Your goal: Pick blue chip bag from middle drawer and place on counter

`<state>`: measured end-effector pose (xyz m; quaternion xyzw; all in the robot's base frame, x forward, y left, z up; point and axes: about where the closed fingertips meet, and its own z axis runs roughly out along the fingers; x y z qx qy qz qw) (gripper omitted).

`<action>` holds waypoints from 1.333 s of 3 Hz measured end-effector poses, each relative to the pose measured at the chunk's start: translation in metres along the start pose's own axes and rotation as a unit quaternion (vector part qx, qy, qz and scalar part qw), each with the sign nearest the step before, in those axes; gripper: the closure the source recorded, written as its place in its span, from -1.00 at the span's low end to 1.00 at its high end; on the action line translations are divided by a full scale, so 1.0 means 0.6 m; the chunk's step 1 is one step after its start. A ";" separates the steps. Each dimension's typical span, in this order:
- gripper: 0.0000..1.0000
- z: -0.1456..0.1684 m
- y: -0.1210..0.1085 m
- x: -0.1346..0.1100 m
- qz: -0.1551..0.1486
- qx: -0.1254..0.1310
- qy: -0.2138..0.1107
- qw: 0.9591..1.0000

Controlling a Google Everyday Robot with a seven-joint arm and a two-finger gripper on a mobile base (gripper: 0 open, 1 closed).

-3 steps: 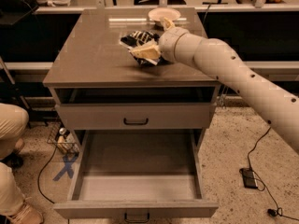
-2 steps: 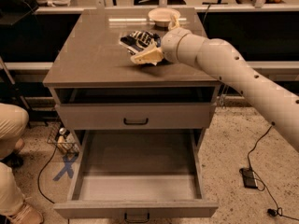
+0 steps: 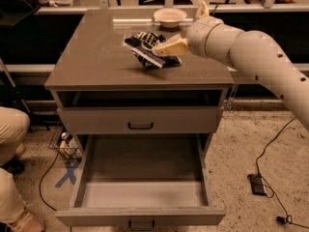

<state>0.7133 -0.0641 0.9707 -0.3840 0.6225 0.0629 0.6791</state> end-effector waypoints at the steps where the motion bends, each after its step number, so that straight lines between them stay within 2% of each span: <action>1: -1.00 -0.028 -0.041 -0.044 -0.033 0.019 0.011 0.999; 2: -1.00 -0.039 -0.078 -0.081 -0.060 0.034 0.022 0.997; 3: -1.00 -0.044 -0.134 -0.123 -0.093 0.051 0.049 0.993; 4: -1.00 -0.045 -0.136 -0.122 -0.093 0.051 0.051 0.993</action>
Offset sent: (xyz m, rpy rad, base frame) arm -0.0003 -0.0458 0.1027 -0.1674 -0.1024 -0.1205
